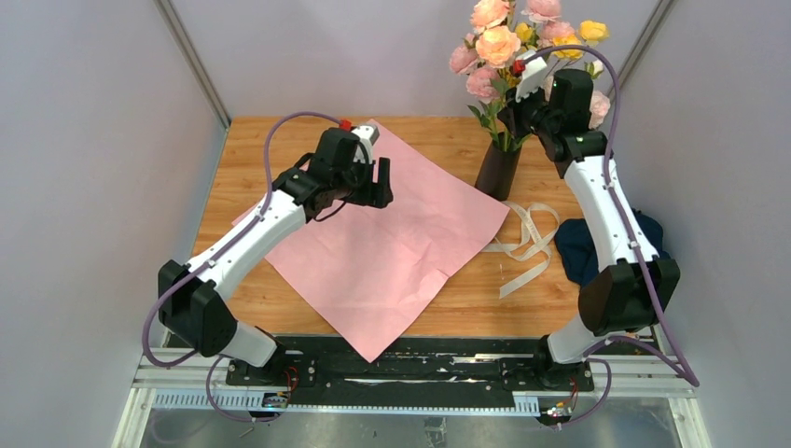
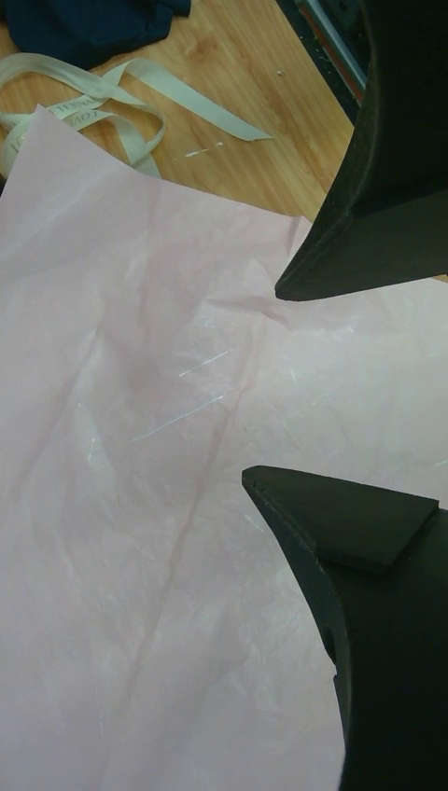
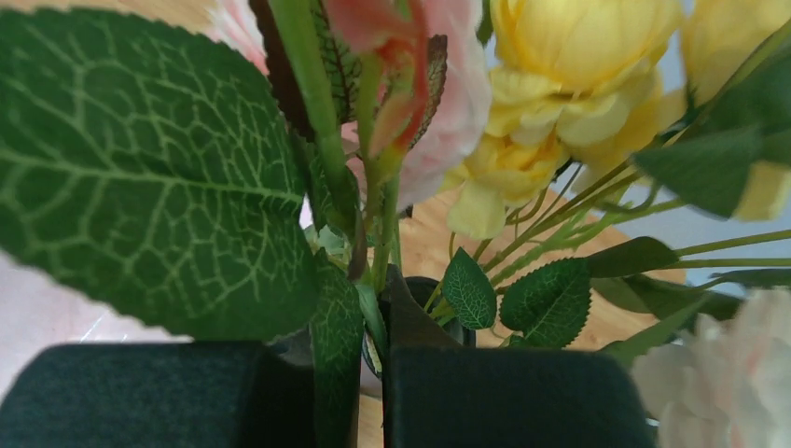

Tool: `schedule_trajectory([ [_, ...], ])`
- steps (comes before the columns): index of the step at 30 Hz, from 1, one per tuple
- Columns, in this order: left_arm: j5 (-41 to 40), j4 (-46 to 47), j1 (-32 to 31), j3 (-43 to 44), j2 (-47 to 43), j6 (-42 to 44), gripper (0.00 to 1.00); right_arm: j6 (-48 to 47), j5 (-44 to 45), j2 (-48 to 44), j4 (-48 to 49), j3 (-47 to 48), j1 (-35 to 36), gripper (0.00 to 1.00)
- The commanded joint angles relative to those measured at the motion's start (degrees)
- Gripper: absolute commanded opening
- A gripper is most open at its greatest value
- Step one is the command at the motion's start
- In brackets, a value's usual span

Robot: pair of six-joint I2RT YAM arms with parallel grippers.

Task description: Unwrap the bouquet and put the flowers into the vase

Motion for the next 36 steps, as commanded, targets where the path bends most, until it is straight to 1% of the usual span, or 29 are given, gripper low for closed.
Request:
schedule_trajectory([
  [1, 1.38, -0.34, -0.08, 0.74, 1.27, 1.3, 0.74, 2.58, 1.26, 0.15, 5.25, -4.57, -0.83, 0.07],
  [4, 1.49, -0.63, -0.13, 1.17, 1.6, 1.56, 0.74, 3.56, 0.51, 0.84, 7.07, -6.18, -0.88, 0.07],
  [8, 1.75, -0.93, -0.13, 1.48, 2.09, 1.52, 0.73, 3.21, 1.65, 2.25, 7.26, -6.58, -0.94, 0.07],
  [17, 1.54, -1.16, -0.12, 1.36, 2.59, 0.64, 0.73, 2.71, 2.55, 5.59, 8.19, -5.0, -1.23, 0.08],
  [19, 1.43, -1.36, -0.13, 1.44, 2.95, 0.53, 0.72, 2.47, 2.86, 6.1, 8.17, -4.79, -1.46, 0.1],
  [20, 1.34, -1.45, -0.13, 1.57, 3.19, 0.49, 0.73, 2.46, 2.88, 6.39, 8.18, -4.78, -1.56, 0.13],
  [23, 1.42, -1.77, -0.13, 2.13, 3.94, 0.36, 0.73, 2.46, 2.81, 6.41, 8.1, -4.7, -1.8, 0.45],
  [25, 1.78, -1.91, -0.13, 2.56, 4.57, 0.31, 0.72, 2.46, 2.7, 6.08, 7.97, -4.4, -1.77, 0.6],
  [26, 1.92, -1.9, -0.08, 2.75, 4.88, 0.27, 0.72, 2.49, 2.61, 5.85, 7.84, -4.17, -1.71, 0.65],
  [30, 2.56, -1.85, -0.13, 3.47, 5.73, 0.21, 0.72, 2.14, 2.46, 4.32, 7.17, -3.16, -1.75, 0.74],
  [32, 2.81, -1.71, -0.13, 3.72, 5.96, 0.03, 0.72, 1.89, 2.37, 3.73, 6.74, -2.79, -1.78, 0.76],
  [36, 3.23, -1.65, -0.13, 3.79, 6.05, -0.26, 0.72, 2.12, 1.3, 2.47, 6.54, -2.58, -1.78, 0.77],
])
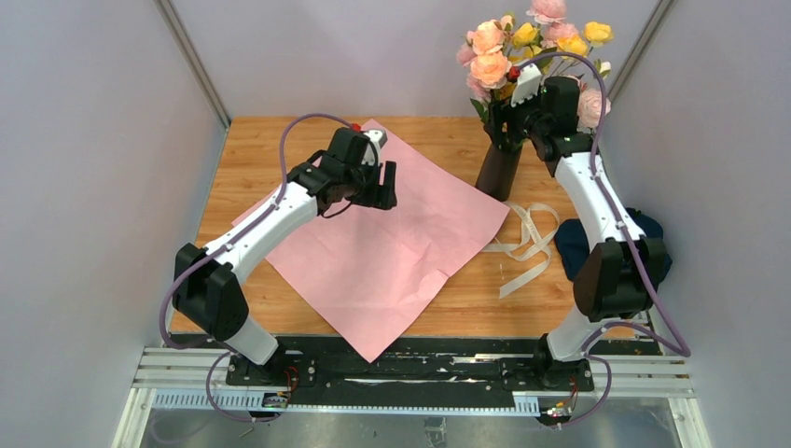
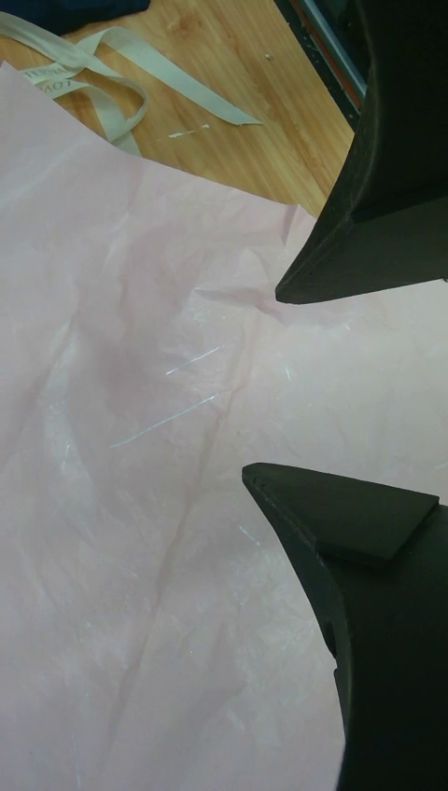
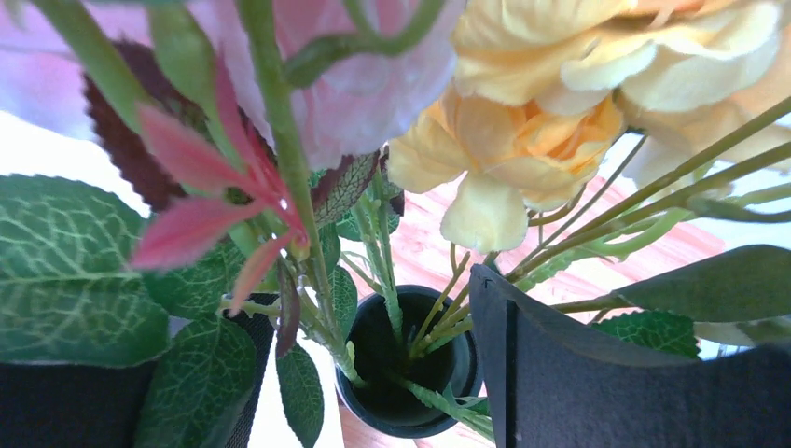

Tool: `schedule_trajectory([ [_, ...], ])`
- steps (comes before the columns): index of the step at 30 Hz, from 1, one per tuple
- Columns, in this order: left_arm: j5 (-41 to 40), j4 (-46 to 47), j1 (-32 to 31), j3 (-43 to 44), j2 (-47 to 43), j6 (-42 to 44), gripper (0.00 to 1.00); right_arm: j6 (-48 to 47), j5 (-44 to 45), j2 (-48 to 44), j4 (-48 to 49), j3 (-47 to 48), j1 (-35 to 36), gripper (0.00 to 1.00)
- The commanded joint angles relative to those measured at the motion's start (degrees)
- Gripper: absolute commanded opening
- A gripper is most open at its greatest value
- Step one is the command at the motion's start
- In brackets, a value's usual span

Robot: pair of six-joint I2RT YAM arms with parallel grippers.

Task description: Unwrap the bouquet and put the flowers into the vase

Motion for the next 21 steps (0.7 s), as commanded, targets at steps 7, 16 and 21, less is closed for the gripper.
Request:
schedule_trajectory([
  [7, -1.01, -0.44, -0.11, 1.68, 0.15, -1.05, 0.77, 1.03, -3.29, -5.44, -0.46, 3.74, -0.9, 0.79],
  [16, -0.99, -0.98, -0.12, 4.43, 2.98, -2.63, 0.96, 1.2, -3.64, -10.04, -2.09, 5.03, -0.9, 0.81],
  [21, -0.57, -0.88, -0.06, 5.99, 3.68, -2.56, 0.96, 1.32, -3.42, -12.77, -2.43, 4.36, -0.9, 0.81],
])
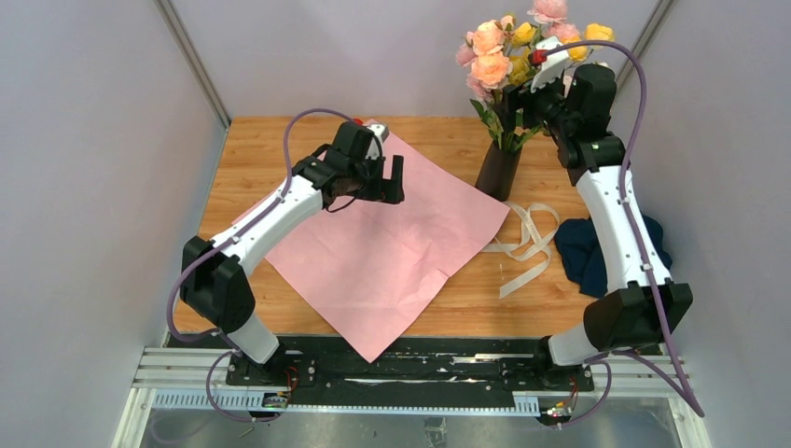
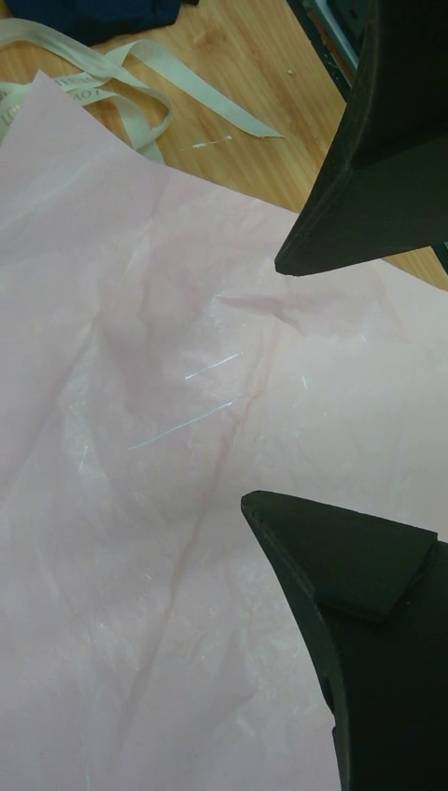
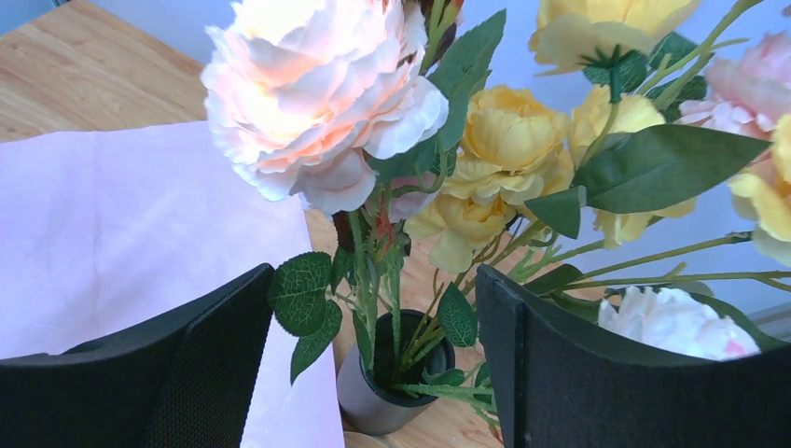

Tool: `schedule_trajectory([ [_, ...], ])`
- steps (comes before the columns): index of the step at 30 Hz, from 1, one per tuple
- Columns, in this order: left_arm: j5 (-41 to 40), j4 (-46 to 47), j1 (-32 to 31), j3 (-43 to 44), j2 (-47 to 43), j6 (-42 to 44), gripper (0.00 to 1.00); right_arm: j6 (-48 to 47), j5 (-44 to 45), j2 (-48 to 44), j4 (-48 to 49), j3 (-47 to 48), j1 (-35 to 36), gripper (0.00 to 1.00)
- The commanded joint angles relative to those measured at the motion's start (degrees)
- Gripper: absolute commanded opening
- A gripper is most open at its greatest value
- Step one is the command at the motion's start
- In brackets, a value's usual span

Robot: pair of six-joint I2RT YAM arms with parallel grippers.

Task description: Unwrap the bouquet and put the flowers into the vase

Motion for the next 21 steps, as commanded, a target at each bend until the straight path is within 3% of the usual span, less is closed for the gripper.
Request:
schedule_trajectory([
  [1, 0.75, -0.17, -0.13, 2.87, 1.03, -0.37, 0.96, 0.63, -0.61, -3.23, -1.46, 1.07, -0.86, 0.81],
  [21, 0.74, 1.73, -0.12, -0.12, -1.64, -1.02, 0.96, 2.51, -3.15, -13.09, -4.43, -5.58, 1.7, 0.82],
])
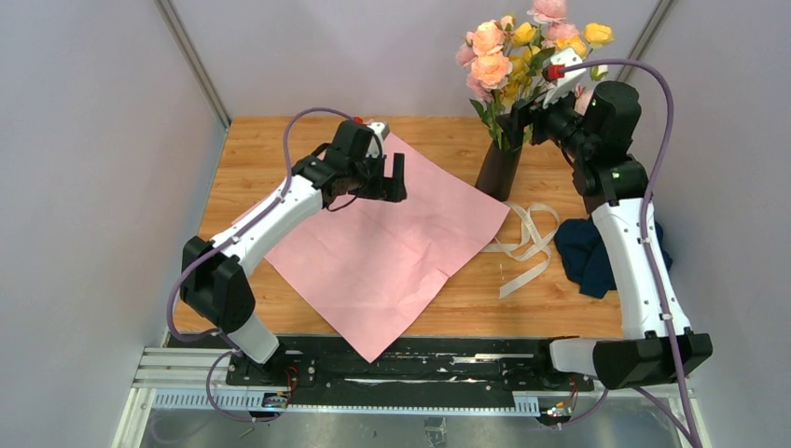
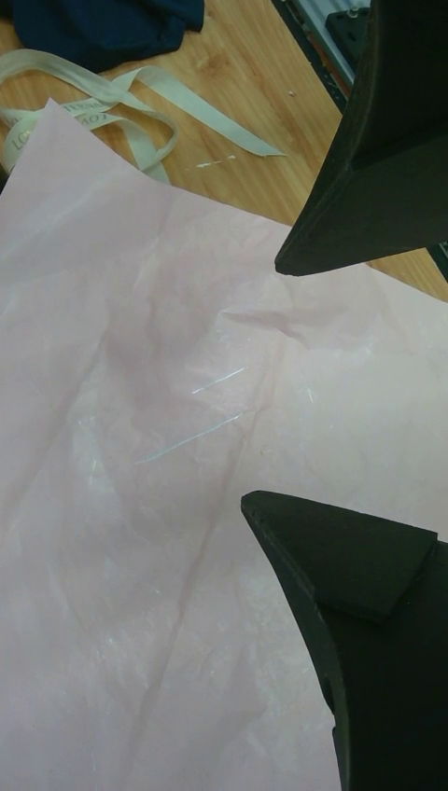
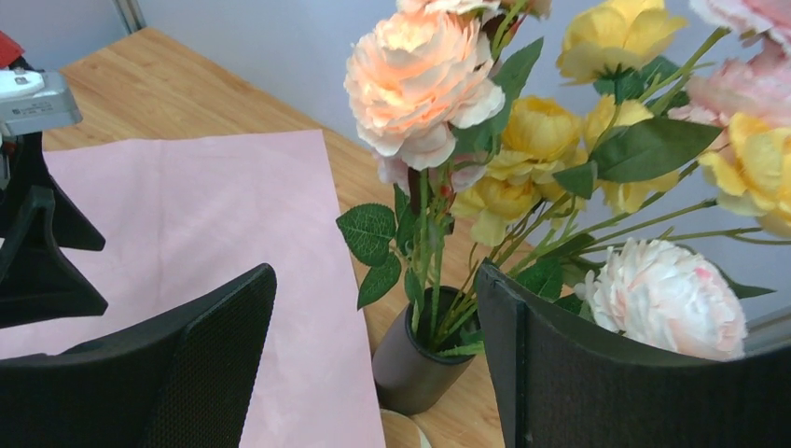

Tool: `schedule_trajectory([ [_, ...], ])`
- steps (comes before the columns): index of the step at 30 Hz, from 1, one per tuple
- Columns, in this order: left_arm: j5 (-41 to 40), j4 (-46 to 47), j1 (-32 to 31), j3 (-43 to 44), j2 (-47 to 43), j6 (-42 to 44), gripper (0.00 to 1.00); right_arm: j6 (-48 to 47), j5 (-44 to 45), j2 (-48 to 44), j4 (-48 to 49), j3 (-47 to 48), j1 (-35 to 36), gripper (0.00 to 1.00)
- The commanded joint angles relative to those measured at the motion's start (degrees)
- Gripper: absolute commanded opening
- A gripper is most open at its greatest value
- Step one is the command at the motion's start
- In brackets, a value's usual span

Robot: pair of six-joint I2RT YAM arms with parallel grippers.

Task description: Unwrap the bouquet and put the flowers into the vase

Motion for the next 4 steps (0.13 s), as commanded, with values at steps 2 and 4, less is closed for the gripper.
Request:
schedule_trajectory([
  [2, -1.04, 0.61, -0.13, -1.33, -2.08, -0.19, 0.96, 0.52, -0.97, -0.75, -2.37, -0.7, 0.71, 0.82],
  [4, -0.43, 0.65, -0.12, -1.45, -2.32, -0.56, 0.97, 0.35, -1.17, -0.45, -2.69, -0.21, 0.71, 0.82],
])
